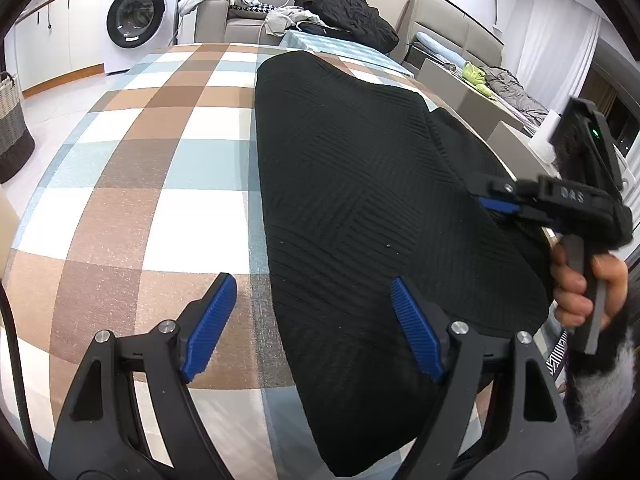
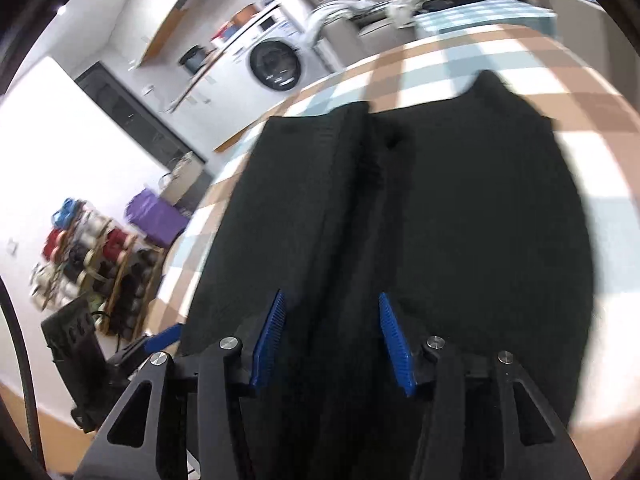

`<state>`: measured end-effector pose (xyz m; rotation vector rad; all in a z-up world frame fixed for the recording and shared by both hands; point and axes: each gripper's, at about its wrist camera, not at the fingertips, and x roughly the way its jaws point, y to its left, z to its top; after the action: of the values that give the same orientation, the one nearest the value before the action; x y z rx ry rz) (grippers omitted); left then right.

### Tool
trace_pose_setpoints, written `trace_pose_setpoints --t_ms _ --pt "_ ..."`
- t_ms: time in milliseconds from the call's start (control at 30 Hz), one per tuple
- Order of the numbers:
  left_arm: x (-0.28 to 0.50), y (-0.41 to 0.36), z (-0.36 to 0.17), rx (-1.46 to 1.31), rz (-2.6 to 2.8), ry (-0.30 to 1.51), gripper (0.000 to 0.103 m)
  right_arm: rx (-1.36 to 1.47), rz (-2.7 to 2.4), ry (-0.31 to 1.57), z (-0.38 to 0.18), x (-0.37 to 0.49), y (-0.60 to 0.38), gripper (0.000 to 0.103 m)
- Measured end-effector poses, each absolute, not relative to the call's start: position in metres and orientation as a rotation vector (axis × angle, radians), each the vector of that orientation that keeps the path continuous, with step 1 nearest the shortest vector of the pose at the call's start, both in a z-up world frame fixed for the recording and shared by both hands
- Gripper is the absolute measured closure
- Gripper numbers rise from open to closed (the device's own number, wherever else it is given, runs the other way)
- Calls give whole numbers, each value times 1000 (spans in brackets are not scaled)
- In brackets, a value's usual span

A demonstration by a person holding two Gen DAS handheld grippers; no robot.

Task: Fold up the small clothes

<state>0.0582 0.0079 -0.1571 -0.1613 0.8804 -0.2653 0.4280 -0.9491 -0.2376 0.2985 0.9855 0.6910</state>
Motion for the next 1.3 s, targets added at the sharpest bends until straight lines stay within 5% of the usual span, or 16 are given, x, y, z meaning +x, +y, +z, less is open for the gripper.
trace_pose_setpoints --t_ms 100,167,367,533,733,1300 --pt "58 10 -157 -164 -267 881 25 242 679 955 -238 439 -935 54" --pt "58 11 -156 -165 -264 878 25 202 670 942 -237 443 -928 71" --pt "56 13 -154 -166 -259 869 25 125 655 885 -225 437 -920 93" --pt "52 9 -149 -150 -266 852 25 112 610 740 -186 415 -944 93" --pt "52 -2 -152 -140 -290 876 25 147 546 962 -235 441 -966 83" --pt "41 -30 -157 -37 -343 893 25 273 634 945 -234 350 -1005 74"
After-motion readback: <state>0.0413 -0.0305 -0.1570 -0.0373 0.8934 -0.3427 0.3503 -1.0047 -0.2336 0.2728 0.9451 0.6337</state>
